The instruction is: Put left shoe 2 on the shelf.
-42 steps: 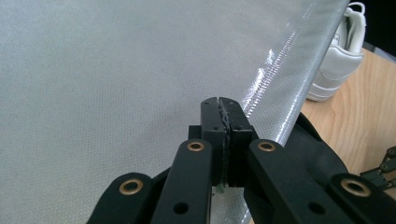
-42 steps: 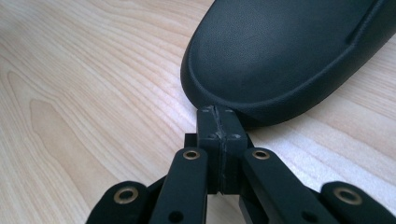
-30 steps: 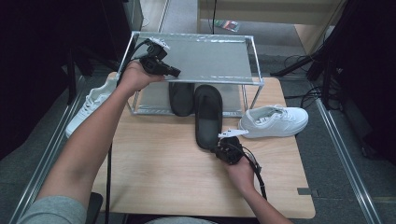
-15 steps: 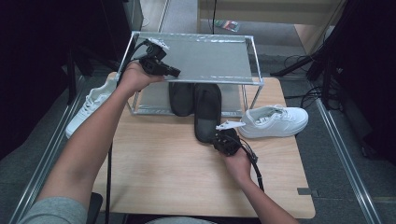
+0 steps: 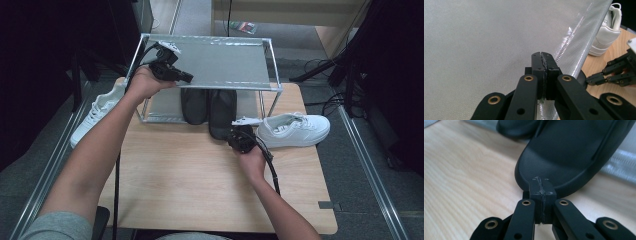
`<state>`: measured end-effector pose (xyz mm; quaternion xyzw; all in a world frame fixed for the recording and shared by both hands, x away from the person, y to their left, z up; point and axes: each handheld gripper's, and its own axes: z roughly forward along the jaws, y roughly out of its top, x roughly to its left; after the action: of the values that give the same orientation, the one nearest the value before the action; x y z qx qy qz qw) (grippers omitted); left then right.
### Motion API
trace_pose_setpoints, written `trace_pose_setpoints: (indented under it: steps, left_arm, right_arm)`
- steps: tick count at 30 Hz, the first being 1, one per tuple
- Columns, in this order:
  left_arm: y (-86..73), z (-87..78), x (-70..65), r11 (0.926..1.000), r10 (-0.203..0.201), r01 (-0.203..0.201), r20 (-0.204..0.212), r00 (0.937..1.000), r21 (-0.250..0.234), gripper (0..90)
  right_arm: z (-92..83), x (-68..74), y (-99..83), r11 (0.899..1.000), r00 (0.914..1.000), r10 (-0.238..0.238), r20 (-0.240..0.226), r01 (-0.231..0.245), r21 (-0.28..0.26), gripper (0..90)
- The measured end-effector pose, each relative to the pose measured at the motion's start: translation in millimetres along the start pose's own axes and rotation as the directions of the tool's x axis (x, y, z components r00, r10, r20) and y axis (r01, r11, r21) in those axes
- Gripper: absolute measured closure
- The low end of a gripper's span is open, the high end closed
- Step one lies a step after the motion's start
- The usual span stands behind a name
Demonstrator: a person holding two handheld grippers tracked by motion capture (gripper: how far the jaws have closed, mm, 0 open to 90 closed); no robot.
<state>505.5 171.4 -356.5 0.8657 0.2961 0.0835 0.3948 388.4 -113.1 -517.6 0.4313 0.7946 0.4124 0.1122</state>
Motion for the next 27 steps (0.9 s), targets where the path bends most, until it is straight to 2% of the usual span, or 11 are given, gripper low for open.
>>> trace_pose_setpoints:
  steps: [5, 7, 9, 17, 20, 24, 26, 27]
  left_arm:
    - [0.2, 0.1, 0.3, 1.0, -0.006, 0.006, 0.002, 1.0, 0.0, 90.0]
    - [0.1, 0.1, 0.3, 1.0, -0.007, 0.007, 0.001, 1.0, 0.0, 90.0]
    - [-0.3, 0.1, 0.6, 0.9999, -0.011, 0.011, 0.0, 0.9999, -0.004, 89.3]
    - [-0.7, 0.0, 0.1, 0.9999, -0.011, 0.011, -0.005, 0.9999, -0.008, 89.2]
    - [-0.9, -0.3, -1.2, 0.9999, -0.011, 0.011, -0.015, 0.9998, -0.008, 88.8]
    - [-0.6, -0.5, -1.4, 0.9998, -0.019, 0.019, -0.019, 0.9996, -0.008, 87.9]
    - [-1.1, -0.7, -0.4, 0.9995, -0.03, 0.029, -0.014, 0.9995, -0.015, 87.3]
    - [-1.2, -1.7, 0.6, 0.9985, -0.051, 0.051, -0.006, 0.9987, -0.017, 85.1]
  right_arm:
    - [5.9, -3.6, 15.8, 1.0, 0.9995, -0.018, 0.025, 0.018, 0.009, 90.0]
    - [8.1, -5.0, 17.6, 1.0, 0.9994, -0.017, 0.029, 0.017, 0.012, 90.0]
    - [14.3, -7.9, 23.0, 1.0, 0.9997, 0.008, 0.025, -0.009, 0.013, 89.8]
    - [28.2, -9.7, 36.1, 1.0, 0.9985, -0.005, 0.055, 0.003, 0.029, 90.0]
    - [30.5, -12.6, 37.4, 0.999, 0.9987, 0.029, 0.042, -0.03, 0.023, 90.0]
    - [27.5, -11.5, 35.8, 0.999, 0.9989, 0.015, 0.044, -0.017, 0.039, 90.0]
    - [22.5, -10.4, 33.2, 0.999, 0.9995, 0.017, 0.027, -0.017, 0.033, 88.8]
    - [15.1, -8.5, 30.5, 0.999, 0.9995, 0.032, -0.005, -0.032, 0.026, 87.5]
